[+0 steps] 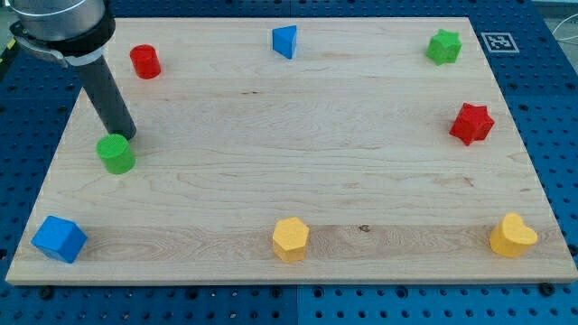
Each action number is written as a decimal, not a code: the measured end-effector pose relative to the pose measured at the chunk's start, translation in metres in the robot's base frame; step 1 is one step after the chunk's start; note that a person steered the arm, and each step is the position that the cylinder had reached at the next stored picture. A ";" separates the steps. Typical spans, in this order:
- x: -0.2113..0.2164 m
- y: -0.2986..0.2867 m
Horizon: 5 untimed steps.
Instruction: Move the green circle closer to the blue cube
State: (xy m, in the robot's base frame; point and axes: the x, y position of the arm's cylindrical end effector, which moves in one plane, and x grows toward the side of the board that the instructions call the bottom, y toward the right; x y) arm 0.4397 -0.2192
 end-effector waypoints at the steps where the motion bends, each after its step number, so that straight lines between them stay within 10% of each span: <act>1: 0.012 0.000; 5: 0.097 0.002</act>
